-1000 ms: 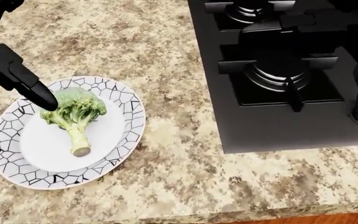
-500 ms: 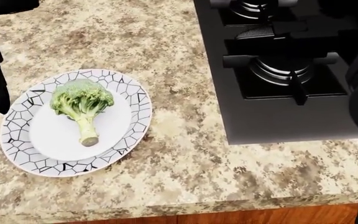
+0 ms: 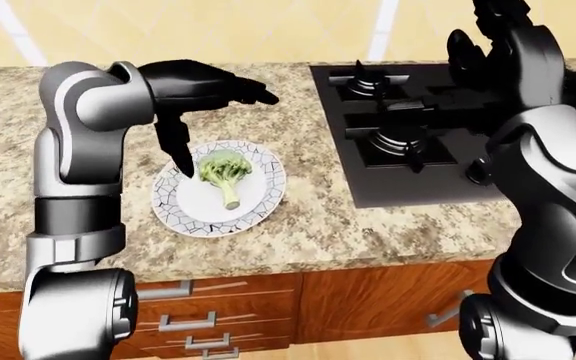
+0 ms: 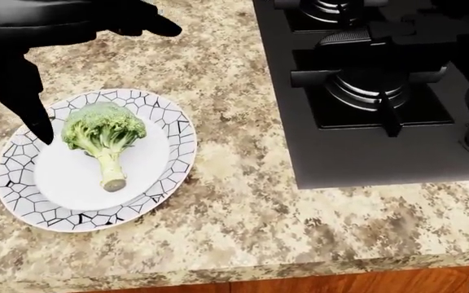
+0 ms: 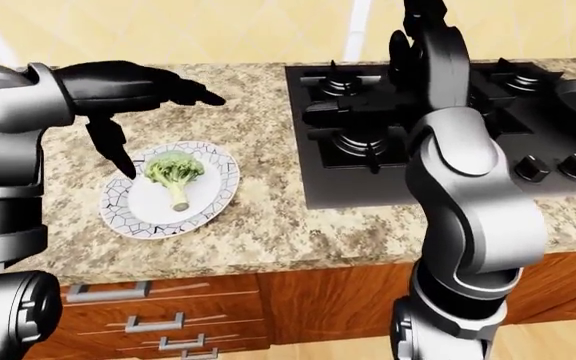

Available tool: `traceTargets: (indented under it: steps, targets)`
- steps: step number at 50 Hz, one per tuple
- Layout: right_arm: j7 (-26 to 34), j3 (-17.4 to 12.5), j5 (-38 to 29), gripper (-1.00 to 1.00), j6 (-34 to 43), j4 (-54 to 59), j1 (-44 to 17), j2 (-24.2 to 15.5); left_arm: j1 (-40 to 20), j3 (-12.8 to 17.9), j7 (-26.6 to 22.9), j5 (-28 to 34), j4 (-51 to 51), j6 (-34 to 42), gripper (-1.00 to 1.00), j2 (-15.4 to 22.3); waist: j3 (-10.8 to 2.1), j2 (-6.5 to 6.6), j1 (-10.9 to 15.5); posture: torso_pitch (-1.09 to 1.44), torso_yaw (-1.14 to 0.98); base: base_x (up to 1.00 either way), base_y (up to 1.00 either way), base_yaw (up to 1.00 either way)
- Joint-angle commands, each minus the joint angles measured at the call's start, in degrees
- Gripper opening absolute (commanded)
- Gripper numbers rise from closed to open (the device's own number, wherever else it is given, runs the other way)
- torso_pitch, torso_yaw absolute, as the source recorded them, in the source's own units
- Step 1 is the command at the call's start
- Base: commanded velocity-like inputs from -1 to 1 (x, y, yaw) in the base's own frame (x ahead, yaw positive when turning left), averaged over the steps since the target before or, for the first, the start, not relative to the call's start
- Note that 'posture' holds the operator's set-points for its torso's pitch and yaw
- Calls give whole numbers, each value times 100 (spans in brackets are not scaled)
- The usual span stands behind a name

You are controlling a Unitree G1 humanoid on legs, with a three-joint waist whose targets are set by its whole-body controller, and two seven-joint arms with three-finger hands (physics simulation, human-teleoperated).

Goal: Pick the broccoli from the plate and place it in the pan.

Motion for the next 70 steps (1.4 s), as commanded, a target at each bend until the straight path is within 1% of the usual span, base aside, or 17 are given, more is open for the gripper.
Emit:
traceTargets:
  steps: [1,2,7,9,12,14,17,20,22,24,28,33,35,52,54,59,70]
  targets:
    - [-32,-51,10,100,-142,-131,-175,-68,-127,124,-47,-121,-263,13,63,72,-167,6,4,0,0,0,0,0]
    - [-41,-49,16,100,-142,-131,-175,-69,-82,135,-102,-137,-341,44,69,71,-168,6,4,0,0,0,0,0]
    - [-68,-34,35,100,-114,-142,-182,-72,43,140,-404,-237,-633,126,66,58,-170,9,5,0,0,0,0,0]
    - [-73,-46,46,100,-115,-142,-184,-81,107,146,-561,-281,-785,171,51,58,-167,6,8,0,0,0,0,0]
    - [-73,-27,44,100,-145,-120,-175,-80,120,148,-575,-276,-775,139,43,54,-161,4,12,0,0,0,0,0]
    - [-68,-21,37,100,-176,-100,-159,-78,213,146,-605,-247,-800,93,30,58,-161,4,14,0,0,0,0,0]
    - [-68,-9,32,100,-179,-94,-164,-71,186,149,-659,-253,-810,97,28,52,-165,5,13,0,0,0,0,0]
    - [-66,-19,31,100,-182,-93,-158,-74,213,147,-659,-229,-805,68,29,41,-164,2,14,0,0,0,0,0]
    - [-72,-24,37,100,-158,-107,-170,-72,207,138,-678,-228,-794,57,39,29,-161,1,15,0,0,0,0,0]
    - [-76,-29,43,100,-146,-114,-178,-77,217,134,-688,-216,-775,32,40,24,-160,-1,17,0,0,0,0,0]
    - [-73,-27,45,100,-156,-101,-186,-80,259,131,-744,-196,-803,47,31,4,-156,0,16,0,0,0,0,0]
    - [-74,-30,50,100,-161,-101,-189,-88,348,119,-782,-168,-787,-12,30,-23,-158,-1,17,0,0,0,0,0]
    - [-84,-35,56,100,-142,-114,-196,-90,357,111,-794,-138,-795,-29,22,-28,-160,0,17,0,0,0,0,0]
    - [-104,-40,102,100,-114,-152,-202,-103,352,83,-708,-20,-729,-102,23,-117,-161,-8,19,0,0,0,0,0]
    - [-112,-53,114,100,-85,-176,-214,-107,347,75,-708,-9,-723,-100,15,-129,-162,-9,18,0,0,0,0,0]
    - [-121,-49,125,100,-77,-186,-213,-109,316,71,-637,42,-669,-128,22,-137,-162,-10,21,0,0,0,0,0]
    - [-103,-17,100,100,-143,-125,-201,-100,227,54,-411,181,-441,-249,26,-143,-172,-11,16,0,0,0,0,0]
